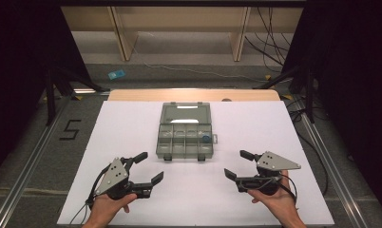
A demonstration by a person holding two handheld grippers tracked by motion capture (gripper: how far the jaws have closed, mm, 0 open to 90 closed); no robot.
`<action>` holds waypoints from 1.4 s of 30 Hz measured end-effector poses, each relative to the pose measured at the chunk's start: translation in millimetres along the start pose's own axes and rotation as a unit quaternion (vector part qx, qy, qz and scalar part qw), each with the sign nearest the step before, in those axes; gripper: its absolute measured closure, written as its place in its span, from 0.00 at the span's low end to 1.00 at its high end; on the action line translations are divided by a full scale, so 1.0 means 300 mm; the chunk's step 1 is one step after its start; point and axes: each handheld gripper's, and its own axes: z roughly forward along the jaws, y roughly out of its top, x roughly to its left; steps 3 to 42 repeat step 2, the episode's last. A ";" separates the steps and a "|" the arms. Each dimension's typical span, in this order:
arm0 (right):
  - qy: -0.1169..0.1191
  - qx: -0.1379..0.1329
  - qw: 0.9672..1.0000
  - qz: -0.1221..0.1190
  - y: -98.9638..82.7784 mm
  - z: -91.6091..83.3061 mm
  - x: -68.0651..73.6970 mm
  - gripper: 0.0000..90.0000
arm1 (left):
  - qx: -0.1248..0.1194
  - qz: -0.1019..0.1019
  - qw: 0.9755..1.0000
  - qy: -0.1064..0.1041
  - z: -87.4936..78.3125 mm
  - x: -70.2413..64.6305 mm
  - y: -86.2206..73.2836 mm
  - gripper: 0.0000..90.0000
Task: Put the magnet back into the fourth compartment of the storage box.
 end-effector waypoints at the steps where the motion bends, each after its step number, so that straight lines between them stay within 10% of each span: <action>1: 0.001 -0.001 1.000 0.000 -0.001 0.001 -0.001 0.18 | 0.000 -0.001 1.000 0.000 0.000 -0.001 0.000 0.19; 42: 0.001 0.000 1.000 0.000 -0.001 0.001 0.000 0.18 | 0.000 -0.001 1.000 0.000 0.000 -0.001 0.000 0.19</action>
